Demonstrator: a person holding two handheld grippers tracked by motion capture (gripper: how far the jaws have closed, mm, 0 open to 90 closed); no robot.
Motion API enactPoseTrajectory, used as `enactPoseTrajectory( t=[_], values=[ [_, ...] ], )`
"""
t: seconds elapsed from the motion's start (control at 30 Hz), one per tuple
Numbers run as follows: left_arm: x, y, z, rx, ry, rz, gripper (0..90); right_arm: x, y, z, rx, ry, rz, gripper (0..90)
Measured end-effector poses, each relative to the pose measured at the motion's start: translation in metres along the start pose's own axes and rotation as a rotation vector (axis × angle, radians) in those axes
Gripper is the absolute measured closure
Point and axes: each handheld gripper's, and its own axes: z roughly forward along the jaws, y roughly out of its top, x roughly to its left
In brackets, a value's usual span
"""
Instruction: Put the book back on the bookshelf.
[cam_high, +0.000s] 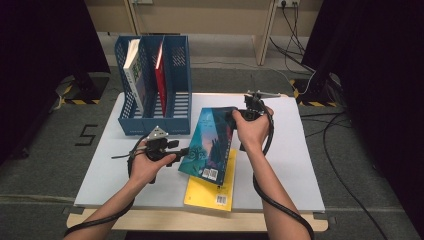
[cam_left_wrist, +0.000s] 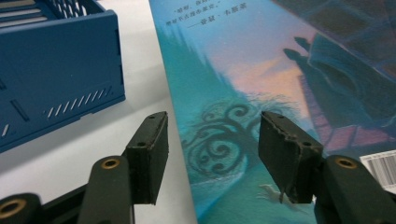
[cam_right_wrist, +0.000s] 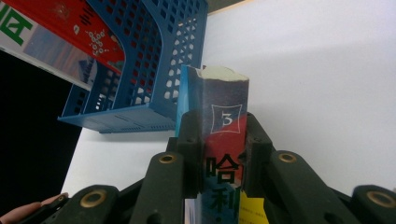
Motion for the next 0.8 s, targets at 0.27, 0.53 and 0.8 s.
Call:
enactPoseTrajectory(
  t=[0.27,0.53,0.8],
  values=[
    [-0.005,0.005,0.001,-0.009,-0.012,0.007,40.2,0.005,0.002,-0.001,-0.049,-0.008,-0.013,74.7],
    [-0.009,0.010,0.002,-0.015,-0.011,0.009,36.0,0.011,0.004,-0.001,-0.077,-0.008,-0.022,74.7],
    [-0.015,0.017,0.004,-0.030,-0.012,0.031,33.0,0.015,0.004,-0.002,-0.110,-0.013,-0.020,74.7]
  ],
)
